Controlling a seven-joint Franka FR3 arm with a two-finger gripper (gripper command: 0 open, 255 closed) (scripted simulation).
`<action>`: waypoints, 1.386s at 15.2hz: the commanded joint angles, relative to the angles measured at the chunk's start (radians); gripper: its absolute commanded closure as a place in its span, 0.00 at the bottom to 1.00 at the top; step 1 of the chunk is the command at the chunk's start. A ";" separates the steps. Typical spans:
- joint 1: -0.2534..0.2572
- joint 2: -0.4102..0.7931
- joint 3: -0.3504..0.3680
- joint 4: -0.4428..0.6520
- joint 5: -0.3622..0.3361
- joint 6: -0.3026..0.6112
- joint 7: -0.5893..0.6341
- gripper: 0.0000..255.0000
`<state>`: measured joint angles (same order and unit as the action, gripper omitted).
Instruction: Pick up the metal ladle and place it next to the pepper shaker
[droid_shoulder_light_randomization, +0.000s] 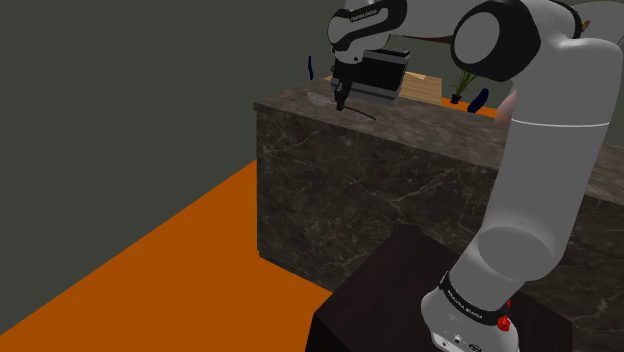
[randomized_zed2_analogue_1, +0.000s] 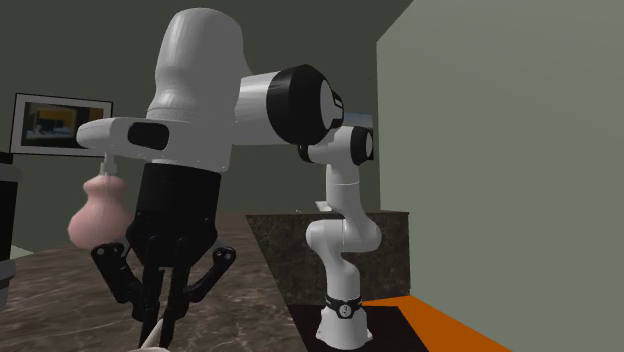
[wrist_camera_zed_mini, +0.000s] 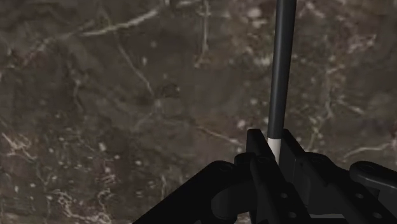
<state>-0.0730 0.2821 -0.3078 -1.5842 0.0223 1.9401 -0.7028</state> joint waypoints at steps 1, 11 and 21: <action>0.000 0.000 0.000 0.000 0.000 0.000 0.000 1.00; -0.003 -0.004 -0.002 0.089 -0.001 -0.092 -0.003 1.00; -0.013 0.015 -0.004 0.250 0.006 -0.235 -0.011 1.00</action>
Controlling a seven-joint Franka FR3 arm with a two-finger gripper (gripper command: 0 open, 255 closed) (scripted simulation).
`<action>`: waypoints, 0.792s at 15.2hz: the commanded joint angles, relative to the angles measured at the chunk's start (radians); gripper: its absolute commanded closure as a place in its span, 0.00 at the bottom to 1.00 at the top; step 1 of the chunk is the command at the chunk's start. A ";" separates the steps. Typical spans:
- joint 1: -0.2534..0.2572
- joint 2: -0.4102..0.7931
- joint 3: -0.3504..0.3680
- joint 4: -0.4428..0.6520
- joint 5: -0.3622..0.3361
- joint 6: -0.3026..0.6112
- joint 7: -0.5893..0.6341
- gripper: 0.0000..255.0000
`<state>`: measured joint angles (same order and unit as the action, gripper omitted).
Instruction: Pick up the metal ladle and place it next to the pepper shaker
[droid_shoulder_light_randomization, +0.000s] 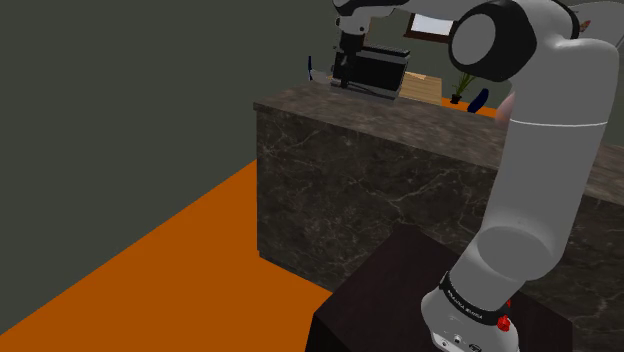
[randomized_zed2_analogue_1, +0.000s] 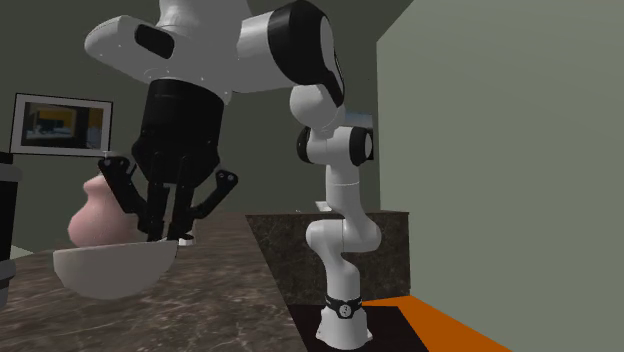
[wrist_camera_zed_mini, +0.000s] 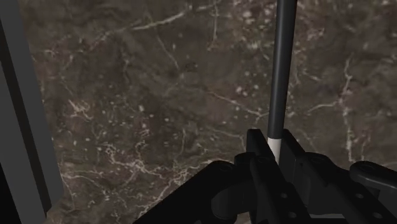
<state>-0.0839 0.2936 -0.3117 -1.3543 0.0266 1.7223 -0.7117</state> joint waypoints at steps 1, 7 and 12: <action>-0.003 0.007 -0.001 0.039 0.003 -0.033 -0.003 1.00; -0.016 0.039 -0.002 0.167 0.013 -0.129 -0.010 1.00; -0.032 0.081 -0.003 0.300 0.027 -0.221 -0.017 1.00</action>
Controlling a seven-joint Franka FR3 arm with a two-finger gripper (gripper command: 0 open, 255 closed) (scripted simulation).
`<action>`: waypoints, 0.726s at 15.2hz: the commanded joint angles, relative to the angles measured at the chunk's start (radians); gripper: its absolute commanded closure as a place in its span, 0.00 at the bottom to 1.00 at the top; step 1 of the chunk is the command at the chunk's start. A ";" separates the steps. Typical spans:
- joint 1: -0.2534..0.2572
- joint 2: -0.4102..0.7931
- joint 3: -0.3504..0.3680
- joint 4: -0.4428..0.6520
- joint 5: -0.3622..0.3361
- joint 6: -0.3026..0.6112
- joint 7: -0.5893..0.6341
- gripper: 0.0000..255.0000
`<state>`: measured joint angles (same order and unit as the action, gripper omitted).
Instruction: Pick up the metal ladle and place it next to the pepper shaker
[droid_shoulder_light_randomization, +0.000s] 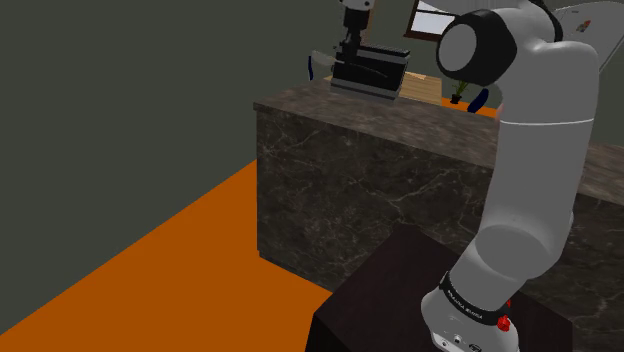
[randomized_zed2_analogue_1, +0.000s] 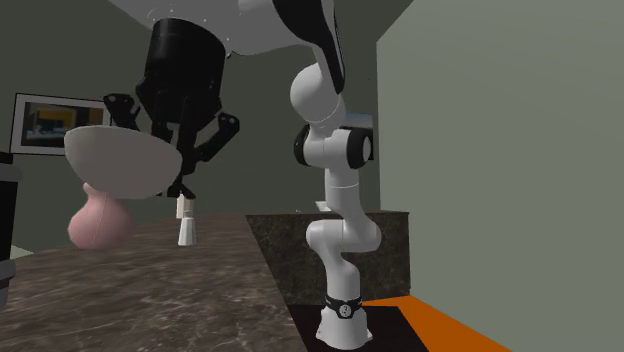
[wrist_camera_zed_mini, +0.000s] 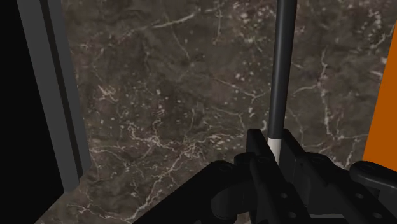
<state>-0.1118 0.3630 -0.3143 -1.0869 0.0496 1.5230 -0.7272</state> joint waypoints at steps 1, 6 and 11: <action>-0.009 0.023 0.000 0.064 0.007 -0.042 -0.003 1.00; -0.034 0.082 0.001 0.217 0.026 -0.136 -0.010 1.00; 0.011 -0.201 -0.021 -0.194 -0.054 0.001 -0.033 1.00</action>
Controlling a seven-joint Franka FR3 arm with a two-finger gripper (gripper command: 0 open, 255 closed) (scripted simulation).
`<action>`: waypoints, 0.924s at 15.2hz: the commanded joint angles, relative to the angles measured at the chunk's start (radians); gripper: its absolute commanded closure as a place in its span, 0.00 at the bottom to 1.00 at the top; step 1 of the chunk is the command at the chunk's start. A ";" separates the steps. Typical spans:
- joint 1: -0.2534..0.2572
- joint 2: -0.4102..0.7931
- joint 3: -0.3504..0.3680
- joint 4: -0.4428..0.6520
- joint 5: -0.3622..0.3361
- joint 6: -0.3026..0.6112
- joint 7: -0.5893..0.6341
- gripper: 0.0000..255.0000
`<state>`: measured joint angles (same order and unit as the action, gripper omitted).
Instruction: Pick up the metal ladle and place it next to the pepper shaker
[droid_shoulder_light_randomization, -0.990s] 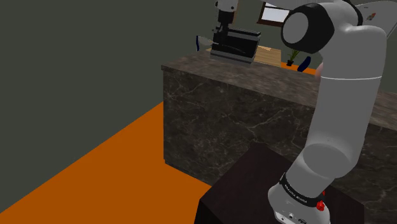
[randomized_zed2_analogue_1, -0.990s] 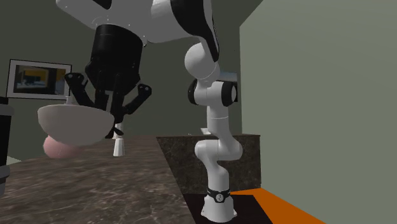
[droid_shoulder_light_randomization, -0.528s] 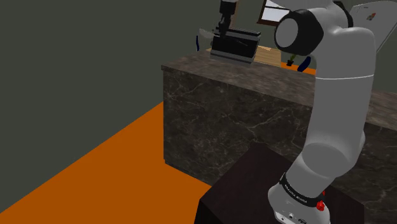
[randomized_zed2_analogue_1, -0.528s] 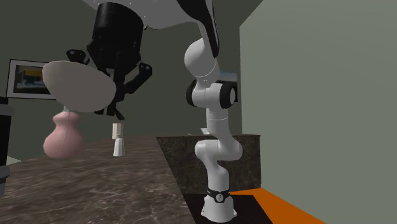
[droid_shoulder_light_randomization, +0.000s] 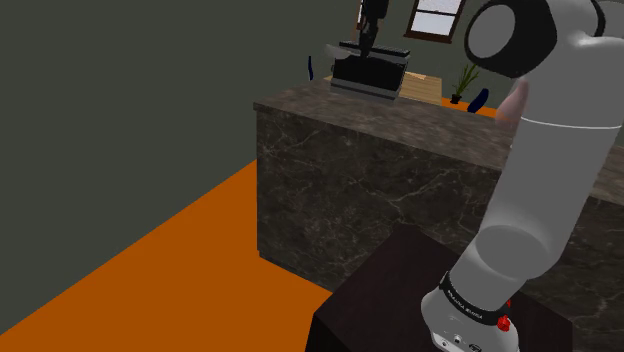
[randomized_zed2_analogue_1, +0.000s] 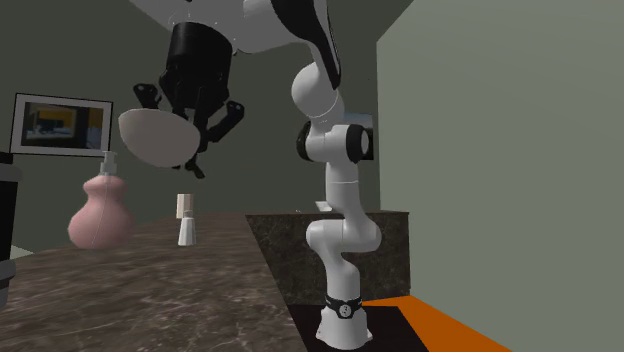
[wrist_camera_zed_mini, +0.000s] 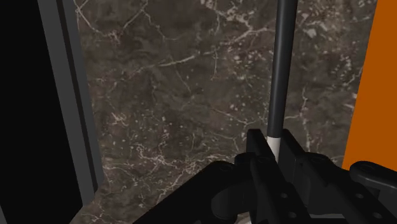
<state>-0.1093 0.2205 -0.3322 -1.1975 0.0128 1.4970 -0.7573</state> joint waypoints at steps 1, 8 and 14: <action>0.010 -0.103 -0.005 -0.140 -0.032 0.042 -0.007 1.00; -0.004 -0.374 -0.019 -0.447 -0.120 0.096 -0.039 1.00; -0.041 -0.572 -0.035 -0.629 -0.188 0.095 -0.080 1.00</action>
<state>-0.1440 -0.3114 -0.3679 -1.7846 -0.1616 1.5880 -0.8346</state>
